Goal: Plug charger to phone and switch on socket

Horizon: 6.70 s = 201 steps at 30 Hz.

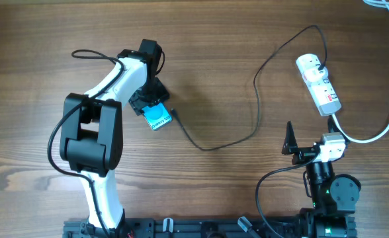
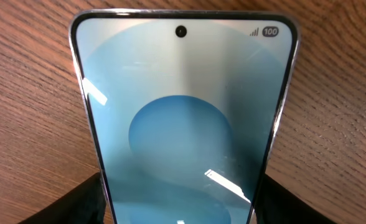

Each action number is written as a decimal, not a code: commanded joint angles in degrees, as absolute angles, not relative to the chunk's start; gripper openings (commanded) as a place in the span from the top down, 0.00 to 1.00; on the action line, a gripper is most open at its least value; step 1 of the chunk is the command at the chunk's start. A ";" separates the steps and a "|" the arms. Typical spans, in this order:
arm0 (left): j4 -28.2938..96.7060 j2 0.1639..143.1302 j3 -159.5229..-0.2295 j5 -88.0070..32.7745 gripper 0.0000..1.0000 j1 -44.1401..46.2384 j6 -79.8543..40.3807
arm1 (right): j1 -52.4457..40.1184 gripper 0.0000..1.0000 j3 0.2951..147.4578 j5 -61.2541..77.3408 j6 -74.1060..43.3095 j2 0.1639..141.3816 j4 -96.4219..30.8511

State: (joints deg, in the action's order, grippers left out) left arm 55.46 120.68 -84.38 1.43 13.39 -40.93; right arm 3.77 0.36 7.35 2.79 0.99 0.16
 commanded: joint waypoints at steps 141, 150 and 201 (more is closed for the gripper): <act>47.31 121.27 -80.58 -0.14 0.12 21.37 -31.73 | -28.53 0.00 63.29 28.14 -18.48 99.96 -31.38; 45.82 119.37 -88.92 -5.15 0.00 23.49 -33.58 | -13.21 0.00 63.26 25.17 -16.58 99.11 -34.00; 49.12 126.34 -87.96 -14.09 0.34 22.59 -28.62 | -13.41 0.00 63.26 26.61 -22.61 99.11 -32.25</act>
